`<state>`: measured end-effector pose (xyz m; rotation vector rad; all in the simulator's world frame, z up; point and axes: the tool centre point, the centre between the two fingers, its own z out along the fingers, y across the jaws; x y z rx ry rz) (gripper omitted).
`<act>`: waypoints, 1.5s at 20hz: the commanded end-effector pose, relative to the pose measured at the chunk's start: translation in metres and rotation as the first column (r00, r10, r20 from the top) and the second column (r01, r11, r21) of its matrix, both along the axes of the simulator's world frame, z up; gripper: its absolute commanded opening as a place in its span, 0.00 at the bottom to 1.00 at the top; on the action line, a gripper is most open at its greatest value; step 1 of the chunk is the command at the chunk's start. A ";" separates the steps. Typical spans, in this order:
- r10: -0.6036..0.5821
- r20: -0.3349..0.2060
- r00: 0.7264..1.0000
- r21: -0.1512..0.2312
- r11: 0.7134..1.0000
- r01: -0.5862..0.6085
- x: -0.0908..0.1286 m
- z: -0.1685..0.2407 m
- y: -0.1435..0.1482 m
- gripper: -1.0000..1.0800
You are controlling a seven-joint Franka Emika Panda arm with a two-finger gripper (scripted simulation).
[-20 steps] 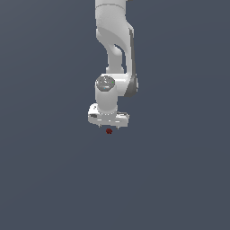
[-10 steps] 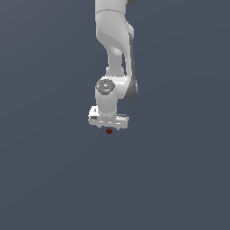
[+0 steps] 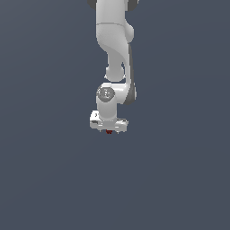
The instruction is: Pick up the object and move it to a goal position.
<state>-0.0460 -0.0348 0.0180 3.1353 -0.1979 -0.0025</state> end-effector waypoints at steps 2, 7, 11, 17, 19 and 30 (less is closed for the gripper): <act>0.000 0.001 1.000 0.000 1.000 0.000 0.001 -0.001 0.000 0.00; 0.000 0.001 1.000 0.000 1.000 0.000 0.001 -0.001 0.000 0.00; 0.000 0.002 1.000 0.000 1.000 0.000 0.001 -0.001 0.000 0.00; 0.000 0.002 1.000 0.000 1.000 0.000 0.001 0.009 -0.003 0.00; 0.000 0.002 1.000 0.000 1.000 0.000 0.001 0.018 -0.005 0.00; 0.000 0.002 1.000 0.000 1.000 0.000 0.005 0.104 -0.029 0.00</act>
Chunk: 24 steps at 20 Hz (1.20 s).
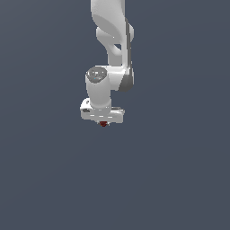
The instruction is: Pick up the object and move it to a goal position.
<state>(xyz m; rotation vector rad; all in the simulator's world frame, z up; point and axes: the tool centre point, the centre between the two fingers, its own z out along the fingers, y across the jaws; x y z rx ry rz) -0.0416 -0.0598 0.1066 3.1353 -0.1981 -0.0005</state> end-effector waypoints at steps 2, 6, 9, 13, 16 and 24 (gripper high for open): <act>-0.001 0.001 1.000 0.001 1.000 0.001 0.002 0.038 -0.011 0.00; -0.001 0.001 1.000 0.001 1.000 0.001 0.004 0.083 -0.023 0.00; -0.001 0.001 1.000 0.001 1.000 0.001 0.006 0.117 -0.033 0.00; -0.001 0.001 1.000 0.001 1.000 0.001 0.009 0.157 -0.044 0.00; -0.001 0.001 1.000 0.001 1.000 0.001 0.012 0.181 -0.051 0.00; 0.000 0.000 1.000 0.000 1.000 0.000 0.017 0.221 -0.063 0.00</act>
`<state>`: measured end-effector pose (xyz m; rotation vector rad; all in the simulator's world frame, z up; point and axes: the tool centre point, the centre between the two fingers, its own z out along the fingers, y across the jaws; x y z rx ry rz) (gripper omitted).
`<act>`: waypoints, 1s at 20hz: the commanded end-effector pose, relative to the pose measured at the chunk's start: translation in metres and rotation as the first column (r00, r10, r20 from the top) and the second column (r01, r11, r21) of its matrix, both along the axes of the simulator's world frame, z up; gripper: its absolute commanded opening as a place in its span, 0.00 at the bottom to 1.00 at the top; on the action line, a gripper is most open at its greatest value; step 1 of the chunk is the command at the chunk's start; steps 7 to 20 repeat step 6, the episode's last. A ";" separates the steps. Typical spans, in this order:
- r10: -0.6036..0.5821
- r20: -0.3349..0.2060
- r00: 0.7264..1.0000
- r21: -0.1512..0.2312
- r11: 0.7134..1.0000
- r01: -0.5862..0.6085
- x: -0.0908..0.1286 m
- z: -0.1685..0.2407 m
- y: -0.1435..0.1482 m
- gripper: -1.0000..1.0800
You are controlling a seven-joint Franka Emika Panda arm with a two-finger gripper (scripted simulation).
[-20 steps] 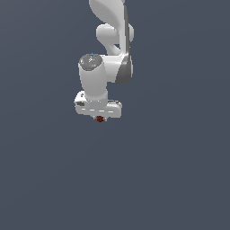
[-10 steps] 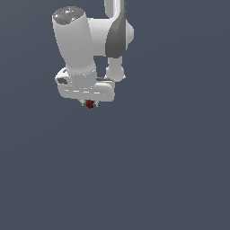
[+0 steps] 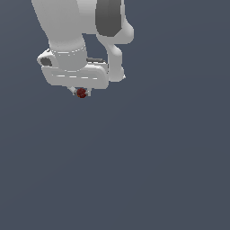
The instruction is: Pick up the object and move it to a goal position.
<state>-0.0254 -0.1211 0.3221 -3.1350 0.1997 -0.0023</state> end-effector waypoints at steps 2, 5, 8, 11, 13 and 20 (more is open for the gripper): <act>0.001 -0.001 1.000 0.000 1.000 -0.001 0.002 0.010 -0.003 0.00; 0.001 -0.001 1.000 0.000 1.000 -0.001 0.003 0.013 -0.004 0.00; 0.001 -0.001 1.000 0.000 1.000 -0.001 0.003 0.013 -0.004 0.00; 0.001 -0.001 1.000 0.000 1.000 -0.001 0.003 0.013 -0.004 0.00; 0.001 -0.001 1.000 0.000 1.000 -0.001 0.003 0.013 -0.004 0.00; 0.001 -0.001 1.000 0.000 1.000 -0.001 0.003 0.013 -0.004 0.00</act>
